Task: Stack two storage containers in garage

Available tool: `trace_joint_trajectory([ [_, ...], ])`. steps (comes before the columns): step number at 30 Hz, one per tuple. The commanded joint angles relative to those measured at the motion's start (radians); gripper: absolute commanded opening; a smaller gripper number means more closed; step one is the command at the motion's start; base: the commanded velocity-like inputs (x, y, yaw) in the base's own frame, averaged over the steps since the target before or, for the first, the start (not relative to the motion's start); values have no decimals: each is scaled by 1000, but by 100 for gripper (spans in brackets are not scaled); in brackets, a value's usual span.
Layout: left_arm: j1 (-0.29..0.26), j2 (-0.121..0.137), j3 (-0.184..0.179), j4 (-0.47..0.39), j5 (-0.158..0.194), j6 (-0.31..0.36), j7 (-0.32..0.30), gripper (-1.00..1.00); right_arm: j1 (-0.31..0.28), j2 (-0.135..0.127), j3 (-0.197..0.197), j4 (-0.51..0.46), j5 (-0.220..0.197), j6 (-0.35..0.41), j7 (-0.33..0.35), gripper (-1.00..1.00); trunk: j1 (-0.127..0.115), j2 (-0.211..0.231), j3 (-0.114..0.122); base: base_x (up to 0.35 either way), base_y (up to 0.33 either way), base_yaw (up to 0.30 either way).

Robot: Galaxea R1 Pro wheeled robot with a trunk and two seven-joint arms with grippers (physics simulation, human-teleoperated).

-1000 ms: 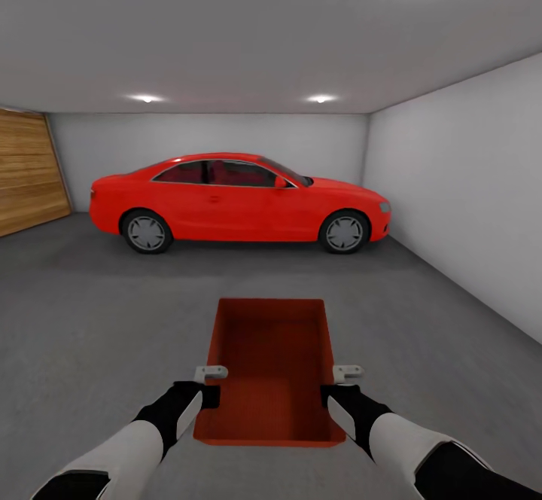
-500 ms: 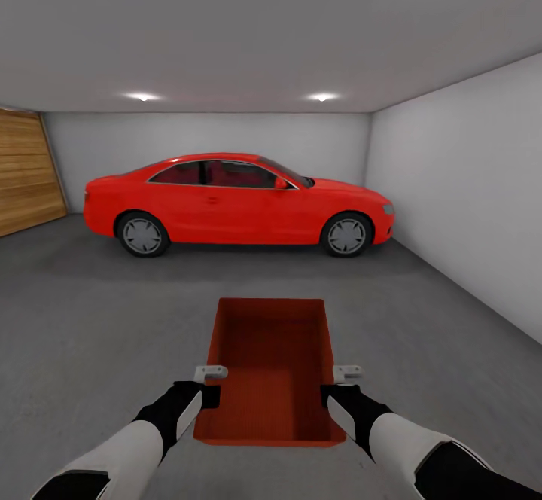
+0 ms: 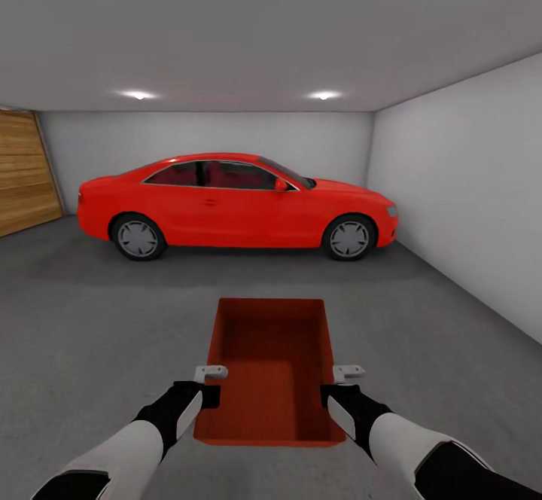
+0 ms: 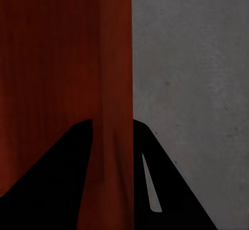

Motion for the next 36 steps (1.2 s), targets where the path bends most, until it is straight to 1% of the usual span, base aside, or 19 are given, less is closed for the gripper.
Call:
trace_joint_trajectory([
  [1,0,-6,7,-1,-19,7,11,-100,-1,3,21,-1,16,8,-9,-100,1,-1,-2,321,0,0],
  [29,0,-6,7,-1,-19,7,11,-100,-1,1,21,-1,16,7,-9,-100,1,-1,-2,321,0,0],
  [36,0,-6,6,-1,-19,7,11,-100,0,1,21,-1,16,7,-9,-100,1,-1,-2,321,0,-225],
])
